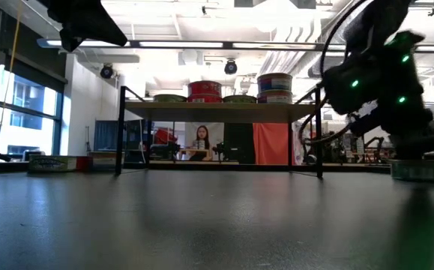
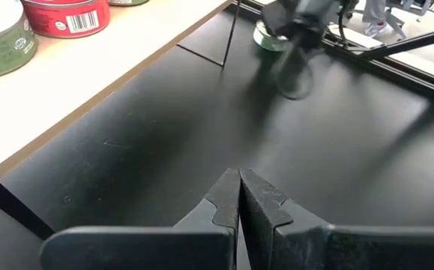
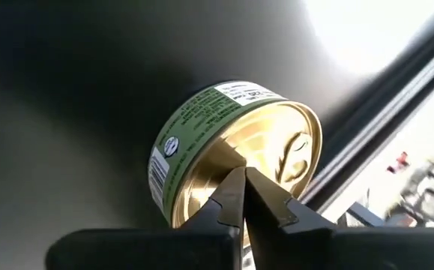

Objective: Stack canned seafood by type on shelf
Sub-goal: Stack the green tuna can on top of the other green tuna can

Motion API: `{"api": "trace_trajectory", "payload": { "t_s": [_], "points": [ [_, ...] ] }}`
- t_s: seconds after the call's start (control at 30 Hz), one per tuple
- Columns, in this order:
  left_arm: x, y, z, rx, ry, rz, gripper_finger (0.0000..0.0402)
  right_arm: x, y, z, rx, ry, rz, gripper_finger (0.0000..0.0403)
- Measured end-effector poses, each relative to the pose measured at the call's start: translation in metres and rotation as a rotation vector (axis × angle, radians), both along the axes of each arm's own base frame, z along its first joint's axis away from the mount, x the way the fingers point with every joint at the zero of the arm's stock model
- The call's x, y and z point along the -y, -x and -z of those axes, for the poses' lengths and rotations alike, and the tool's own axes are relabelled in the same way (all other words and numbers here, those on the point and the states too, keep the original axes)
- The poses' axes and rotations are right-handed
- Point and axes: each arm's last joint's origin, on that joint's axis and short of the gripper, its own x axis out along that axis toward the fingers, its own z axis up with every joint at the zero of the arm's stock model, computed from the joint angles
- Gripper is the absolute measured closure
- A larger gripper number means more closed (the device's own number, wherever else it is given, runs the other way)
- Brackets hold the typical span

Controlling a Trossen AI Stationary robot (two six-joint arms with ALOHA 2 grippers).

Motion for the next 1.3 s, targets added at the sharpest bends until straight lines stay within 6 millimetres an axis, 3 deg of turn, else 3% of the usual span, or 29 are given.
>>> {"api": "trace_trajectory", "payload": {
  "t_s": [0.17, 0.33, 0.47, 0.6, 0.73, 0.87, 0.97, 1.03, 1.17, 1.3],
  "points": [
    [0.0, 0.0, 0.0, -0.003, -0.008, 0.005, 0.0401, -0.044, -0.016, -0.013, 0.125, -0.067, -0.038, 0.0403],
    [0.0, 0.0, 0.0, -0.016, -0.041, 0.026, 0.0401, -0.091, -0.043, -0.03, 0.404, -0.189, -0.07, 0.0403],
    [0.0, 0.0, 0.0, -0.03, -0.077, 0.048, 0.0401, -0.118, -0.071, -0.032, 0.606, -0.29, -0.104, 0.0403],
    [0.001, 0.0, 0.0, -0.043, -0.07, 0.087, 0.0402, -0.13, -0.108, -0.023, 0.631, -0.31, -0.165, 0.0403],
    [0.004, 0.0, 0.001, -0.053, 0.0, 0.154, 0.0401, -0.138, -0.159, -0.018, 0.69, -0.303, -0.322, 0.0403],
    [0.013, 0.002, 0.001, -0.037, 0.096, 0.185, 0.0401, -0.139, -0.214, -0.023, 0.849, -0.296, -0.499, 0.0403],
    [0.026, 0.003, -0.001, 0.011, 0.167, 0.205, 0.0401, -0.138, -0.239, -0.035, 0.906, -0.282, -0.612, 0.0403],
    [0.038, 0.004, -0.001, 0.049, 0.192, 0.21, 0.0402, -0.138, -0.245, -0.05, 0.925, -0.265, -0.672, 0.0403],
    [0.069, 0.0, 0.006, 0.126, 0.226, 0.168, 0.0402, -0.14, -0.238, -0.065, 0.882, -0.243, -0.753, 0.0403],
    [0.108, -0.011, 0.032, 0.128, 0.277, 0.183, 0.0401, -0.147, -0.223, -0.077, 0.912, -0.271, -0.749, 0.0403]
  ]
}}
